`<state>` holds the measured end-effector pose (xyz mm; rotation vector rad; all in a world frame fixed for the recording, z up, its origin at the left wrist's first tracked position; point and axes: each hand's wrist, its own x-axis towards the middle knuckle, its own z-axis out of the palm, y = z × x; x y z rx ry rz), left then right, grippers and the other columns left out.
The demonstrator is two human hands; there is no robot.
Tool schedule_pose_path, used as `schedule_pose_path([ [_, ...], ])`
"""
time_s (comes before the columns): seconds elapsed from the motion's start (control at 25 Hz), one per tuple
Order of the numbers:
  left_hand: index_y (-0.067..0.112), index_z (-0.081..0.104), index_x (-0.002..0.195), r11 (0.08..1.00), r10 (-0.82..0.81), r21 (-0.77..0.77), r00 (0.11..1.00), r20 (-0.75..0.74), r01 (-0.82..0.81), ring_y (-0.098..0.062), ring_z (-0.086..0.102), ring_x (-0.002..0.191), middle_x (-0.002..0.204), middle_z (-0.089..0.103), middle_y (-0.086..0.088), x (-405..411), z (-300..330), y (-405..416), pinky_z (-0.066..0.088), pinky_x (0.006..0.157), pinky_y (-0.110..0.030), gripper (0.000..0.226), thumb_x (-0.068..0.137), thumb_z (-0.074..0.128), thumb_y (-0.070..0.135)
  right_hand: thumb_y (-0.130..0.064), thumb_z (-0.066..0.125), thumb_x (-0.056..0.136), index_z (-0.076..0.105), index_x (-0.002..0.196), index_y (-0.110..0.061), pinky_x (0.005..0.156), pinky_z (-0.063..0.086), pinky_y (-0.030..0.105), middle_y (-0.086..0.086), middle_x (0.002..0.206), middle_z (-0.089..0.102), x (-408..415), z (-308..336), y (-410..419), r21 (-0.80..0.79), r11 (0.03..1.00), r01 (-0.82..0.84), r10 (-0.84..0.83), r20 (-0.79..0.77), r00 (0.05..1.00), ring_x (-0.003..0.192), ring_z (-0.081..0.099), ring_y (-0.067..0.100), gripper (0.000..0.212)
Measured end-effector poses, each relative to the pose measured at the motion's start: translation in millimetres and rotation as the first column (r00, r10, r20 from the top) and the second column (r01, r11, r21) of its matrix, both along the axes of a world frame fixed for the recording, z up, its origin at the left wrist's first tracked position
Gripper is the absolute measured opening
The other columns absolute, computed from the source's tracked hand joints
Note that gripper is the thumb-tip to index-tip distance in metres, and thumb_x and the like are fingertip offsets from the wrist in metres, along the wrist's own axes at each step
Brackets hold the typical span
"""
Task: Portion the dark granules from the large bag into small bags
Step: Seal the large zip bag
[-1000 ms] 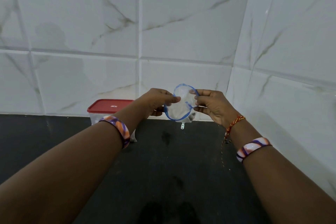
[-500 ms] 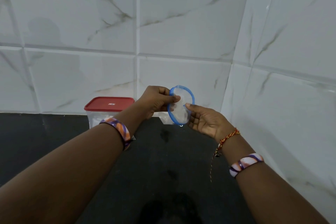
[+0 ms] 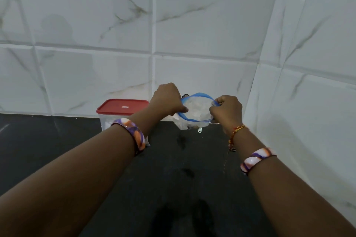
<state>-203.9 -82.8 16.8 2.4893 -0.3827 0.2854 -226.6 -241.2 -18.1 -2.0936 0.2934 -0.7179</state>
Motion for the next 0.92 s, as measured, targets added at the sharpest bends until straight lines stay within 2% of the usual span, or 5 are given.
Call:
schedule_pose_path([
  [0.12,-0.007,0.066,0.097,0.832,-0.173,-0.555,0.938,-0.3,-0.024,-0.014,0.056,0.066,0.074,0.058,-0.009,-1,12,10,0.055,0.061,-0.019,0.03,0.077,0.074,0.014,0.01,0.058,0.081,0.06,0.078,0.005,0.061,0.061,0.031,0.022,0.093,0.058,-1,19,-14,0.666,0.696,-0.267,0.372,-0.017,0.928,0.074,0.062,0.026,0.006],
  [0.28,0.002,0.066,0.082,0.677,-0.183,-0.733,0.95,-0.252,-0.064,-0.011,0.053,0.063,0.075,0.058,-0.007,5,13,17,0.052,0.051,-0.013,0.01,0.079,0.072,0.01,0.012,0.058,0.081,0.061,0.106,0.005,0.062,0.06,0.022,0.012,0.092,0.063,-1,22,-29,0.623,0.661,-0.418,0.504,0.043,0.863,0.081,0.063,0.019,0.026],
  [0.6,0.004,0.063,0.073,0.987,0.025,0.163,0.993,-0.112,-0.006,-0.015,0.05,0.053,0.061,0.053,-0.007,11,29,14,0.038,0.053,-0.021,0.041,0.086,0.06,0.043,-0.002,0.066,0.073,0.066,0.06,-0.011,0.058,0.056,0.03,0.003,0.065,0.062,10,22,-29,0.233,0.962,-0.145,0.133,0.065,0.989,0.065,0.057,0.02,0.016],
  [0.76,0.022,0.05,0.132,0.946,-0.202,0.279,0.973,0.115,0.164,-0.02,0.047,0.124,0.133,0.055,0.002,7,24,-15,0.031,0.103,-0.035,0.066,0.077,0.063,0.057,-0.001,0.067,0.075,0.072,0.076,-0.006,0.068,0.055,0.035,0.007,0.073,0.065,8,44,-16,-0.027,0.944,-0.328,0.329,0.041,0.944,0.07,0.059,0.019,0.008],
  [0.92,0.007,0.067,0.104,0.978,-0.194,0.11,0.961,0.198,0.174,-0.019,0.054,0.079,0.083,0.061,-0.004,19,24,-28,0.04,0.063,-0.02,0.038,0.074,0.075,0.029,-0.014,0.075,0.075,0.063,0.112,-0.015,0.075,0.048,0.024,-0.002,0.09,0.06,10,39,-14,-0.092,0.915,-0.394,0.399,0.053,0.915,0.078,0.054,0.008,0.039],
])
